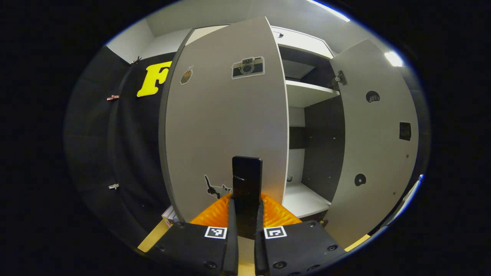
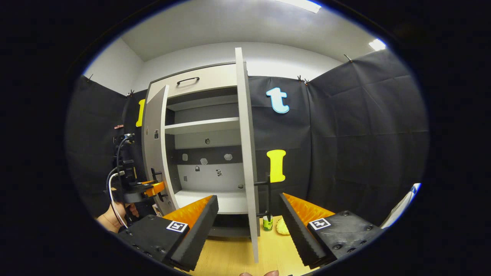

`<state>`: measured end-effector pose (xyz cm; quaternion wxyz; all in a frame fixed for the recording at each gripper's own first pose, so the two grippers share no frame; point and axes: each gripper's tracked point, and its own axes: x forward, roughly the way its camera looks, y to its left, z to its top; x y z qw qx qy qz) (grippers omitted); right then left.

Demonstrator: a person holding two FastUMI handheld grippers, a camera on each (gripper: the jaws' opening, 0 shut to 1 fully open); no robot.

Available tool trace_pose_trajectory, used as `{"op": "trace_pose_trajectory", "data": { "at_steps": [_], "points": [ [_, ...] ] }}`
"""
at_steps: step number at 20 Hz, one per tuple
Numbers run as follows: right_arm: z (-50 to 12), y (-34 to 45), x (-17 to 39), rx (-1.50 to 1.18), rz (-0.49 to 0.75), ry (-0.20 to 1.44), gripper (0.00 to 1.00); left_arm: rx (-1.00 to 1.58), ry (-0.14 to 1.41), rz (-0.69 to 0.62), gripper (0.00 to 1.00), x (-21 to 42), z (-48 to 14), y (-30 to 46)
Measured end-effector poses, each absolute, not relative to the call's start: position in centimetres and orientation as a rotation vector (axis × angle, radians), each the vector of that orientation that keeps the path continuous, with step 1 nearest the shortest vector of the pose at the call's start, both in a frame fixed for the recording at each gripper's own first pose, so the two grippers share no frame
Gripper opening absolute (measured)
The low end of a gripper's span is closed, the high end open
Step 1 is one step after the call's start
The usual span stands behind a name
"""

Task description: Open the right door of the double-door shoe cabinet with the right hand, and open the left door with the left hand.

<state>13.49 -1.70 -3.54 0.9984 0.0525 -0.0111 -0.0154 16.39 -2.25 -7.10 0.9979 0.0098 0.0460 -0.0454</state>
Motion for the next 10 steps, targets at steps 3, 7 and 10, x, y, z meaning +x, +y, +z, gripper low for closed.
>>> {"op": "trace_pose_trajectory", "data": {
  "at_steps": [3,7,10],
  "points": [
    [-3.4,-1.1,13.3,0.1,-0.027,-0.032,0.98,0.014,0.1,-0.116,0.21,14.1,-7.0,-0.4],
    [-3.3,0.0,13.4,0.115,-0.023,-0.034,0.98,0.018,0.095,-0.128,0.21,11.9,-6.9,2.7],
    [-3.4,0.6,13.1,0.117,-0.019,-0.036,0.98,0.002,0.095,-0.149,0.2,10.9,-6.9,4.1]
  ]
}}
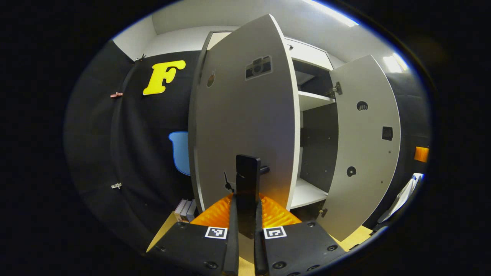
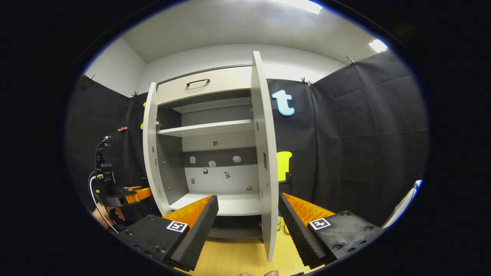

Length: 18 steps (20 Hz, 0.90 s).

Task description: Open the right door of the double-door shoe cabinet with the right hand, and open the left door with the left hand.

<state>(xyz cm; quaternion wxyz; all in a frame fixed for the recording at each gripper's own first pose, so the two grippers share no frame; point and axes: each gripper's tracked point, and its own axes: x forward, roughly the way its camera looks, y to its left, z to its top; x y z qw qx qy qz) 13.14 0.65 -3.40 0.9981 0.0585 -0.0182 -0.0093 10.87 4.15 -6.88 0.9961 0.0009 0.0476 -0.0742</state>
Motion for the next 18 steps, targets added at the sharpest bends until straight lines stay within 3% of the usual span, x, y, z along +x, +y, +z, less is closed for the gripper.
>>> {"op": "trace_pose_trajectory", "data": {
  "at_steps": [18],
  "points": [
    [-3.7,3.3,13.4,0.111,0.012,-0.02,0.99,-0.049,0.1,-0.166,0.2,8.9,-7.2,10.9]
  ]
}}
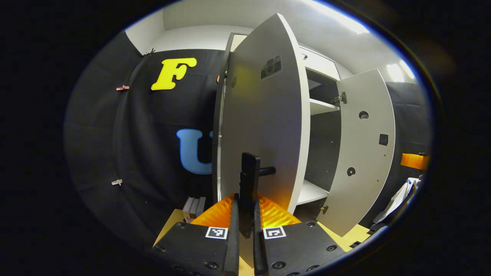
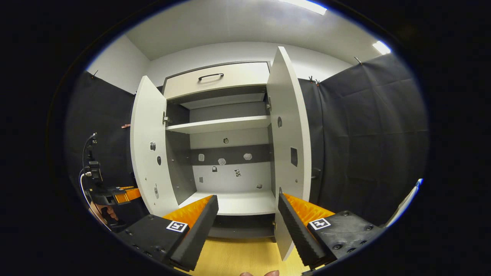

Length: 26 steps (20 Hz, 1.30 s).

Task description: Open the right door of the double-door shoe cabinet with the right hand, and open the left door with the left hand.

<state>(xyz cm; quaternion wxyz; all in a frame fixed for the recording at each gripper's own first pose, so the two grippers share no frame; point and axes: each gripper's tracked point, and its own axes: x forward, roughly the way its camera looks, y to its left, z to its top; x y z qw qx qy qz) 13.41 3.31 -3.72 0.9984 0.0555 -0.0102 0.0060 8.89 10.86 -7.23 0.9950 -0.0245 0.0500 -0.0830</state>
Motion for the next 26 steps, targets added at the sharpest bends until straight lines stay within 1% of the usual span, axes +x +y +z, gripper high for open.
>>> {"op": "trace_pose_trajectory", "data": {
  "at_steps": [3,5,6,7,8,9,13,19,23,24,25,26],
  "points": [
    [-3.7,3.6,13.5,0.106,0.02,-0.024,0.99,-0.044,0.147,-0.128,0.18,8.8,-8.8,13.5],
    [-3.8,3.7,13.7,0.104,0.024,-0.024,0.99,-0.034,0.159,-0.064,0.16,8.7,-9.1,16.0],
    [-3.9,3.8,13.7,0.101,0.025,-0.023,0.99,-0.016,0.15,-0.017,0.11,9.0,-8.9,17.8],
    [-3.9,3.8,13.6,0.099,0.025,-0.023,0.99,-0.042,0.168,-0.047,0.02,9.4,-9.2,18.0],
    [-3.8,3.8,13.7,0.099,0.028,-0.022,0.99,-0.087,0.159,-0.072,0.1,8.9,-8.5,17.6],
    [-3.9,3.9,13.7,0.098,0.029,-0.022,0.99,-0.12,0.142,-0.078,0.14,9.0,-8.1,17.3],
    [-3.9,4.0,13.6,0.103,0.039,-0.018,0.99,-0.072,0.122,-0.065,0.14,8.9,-7.7,18.0],
    [-3.9,4.2,13.6,0.085,0.062,-0.021,0.99,-0.08,0.107,-0.039,0.15,8.3,-6.9,17.9],
    [-3.7,4.2,13.5,0.091,0.075,-0.027,0.99,-0.087,0.08,-0.006,0.16,6.3,-6.0,17.8],
    [-3.6,4.2,13.4,0.093,0.078,-0.03,0.99,-0.093,0.072,-0.001,0.18,5.6,-5.7,17.6],
    [-3.5,4.2,13.4,0.096,0.078,-0.033,0.99,-0.096,0.063,0.008,0.18,4.9,-5.4,17.4],
    [-3.4,4.2,13.3,0.098,0.081,-0.034,0.99,-0.094,0.056,0.014,0.11,4.3,-5.0,17.1]
  ]
}}
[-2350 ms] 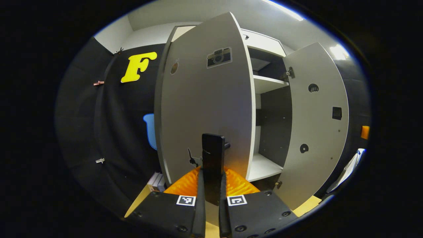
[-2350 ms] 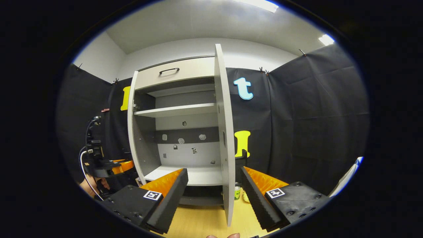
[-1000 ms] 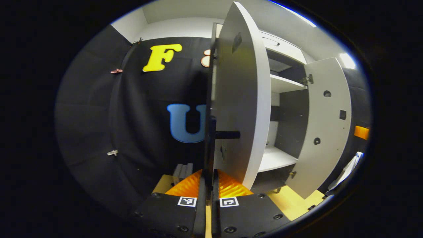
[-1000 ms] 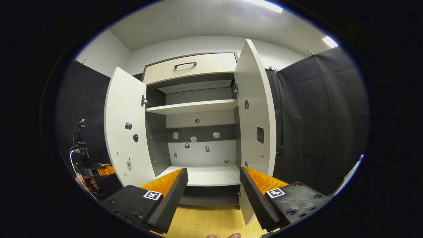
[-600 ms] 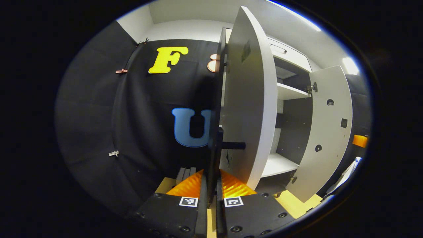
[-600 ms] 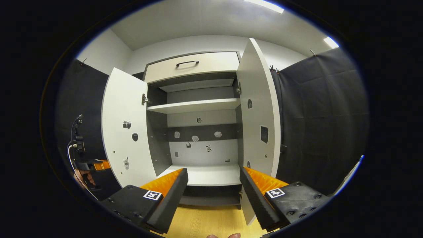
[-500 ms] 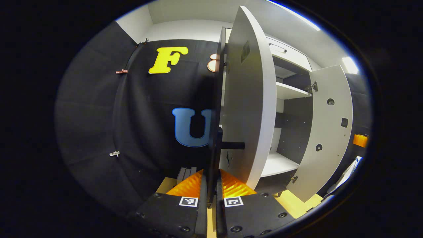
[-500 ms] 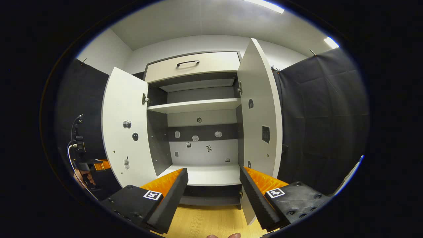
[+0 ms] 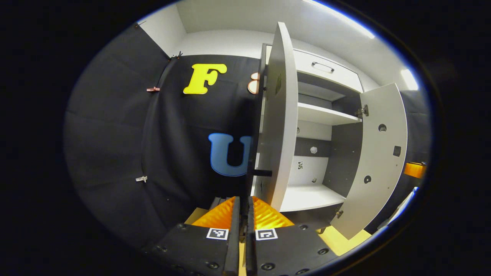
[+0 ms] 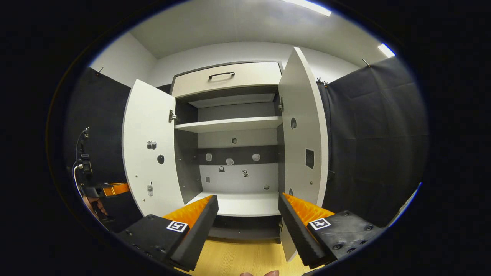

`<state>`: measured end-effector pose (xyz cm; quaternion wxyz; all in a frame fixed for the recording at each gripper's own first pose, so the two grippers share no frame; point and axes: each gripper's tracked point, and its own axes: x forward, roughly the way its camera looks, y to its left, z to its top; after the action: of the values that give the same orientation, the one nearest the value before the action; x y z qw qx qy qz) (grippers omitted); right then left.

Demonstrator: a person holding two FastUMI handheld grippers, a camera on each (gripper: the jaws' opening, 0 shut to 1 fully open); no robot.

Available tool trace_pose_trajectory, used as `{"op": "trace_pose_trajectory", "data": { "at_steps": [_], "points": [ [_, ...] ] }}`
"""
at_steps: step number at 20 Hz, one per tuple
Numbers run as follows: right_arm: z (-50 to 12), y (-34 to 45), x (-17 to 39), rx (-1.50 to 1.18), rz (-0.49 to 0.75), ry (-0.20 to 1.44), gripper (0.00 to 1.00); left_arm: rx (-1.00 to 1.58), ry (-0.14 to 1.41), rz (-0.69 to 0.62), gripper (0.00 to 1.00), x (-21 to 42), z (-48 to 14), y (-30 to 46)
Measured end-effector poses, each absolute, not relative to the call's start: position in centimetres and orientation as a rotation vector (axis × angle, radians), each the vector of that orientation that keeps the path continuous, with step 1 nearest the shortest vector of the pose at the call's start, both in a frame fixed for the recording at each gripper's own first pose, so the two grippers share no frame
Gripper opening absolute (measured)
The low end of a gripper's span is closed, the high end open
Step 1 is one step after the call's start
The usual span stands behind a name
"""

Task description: Open the right door of the double-door shoe cabinet with the right hand, and open the left door with the left hand.

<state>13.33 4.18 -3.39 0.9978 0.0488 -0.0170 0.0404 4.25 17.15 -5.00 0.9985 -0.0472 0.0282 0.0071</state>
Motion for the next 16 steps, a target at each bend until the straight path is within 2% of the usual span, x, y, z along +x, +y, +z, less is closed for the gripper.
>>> {"op": "trace_pose_trajectory", "data": {
  "at_steps": [3,7,15,16],
  "points": [
    [-3.2,4.1,13.4,0.109,0.084,-0.04,0.99,-0.069,0.025,0.027,0.12,2.7,-3.5,16.5],
    [-2.8,3.5,13.4,0.116,0.085,-0.047,0.98,-0.029,-0.001,0.013,0.28,0.7,-1.9,14.3],
    [-2.2,2.4,12.8,0.139,0.077,-0.059,0.98,-0.015,-0.009,-0.075,0.76,-1.4,-1.1,7.7],
    [-2.1,2.3,12.8,0.14,0.076,-0.06,0.98,-0.011,-0.007,-0.076,0.88,-1.4,-1.1,7.1]
  ]
}}
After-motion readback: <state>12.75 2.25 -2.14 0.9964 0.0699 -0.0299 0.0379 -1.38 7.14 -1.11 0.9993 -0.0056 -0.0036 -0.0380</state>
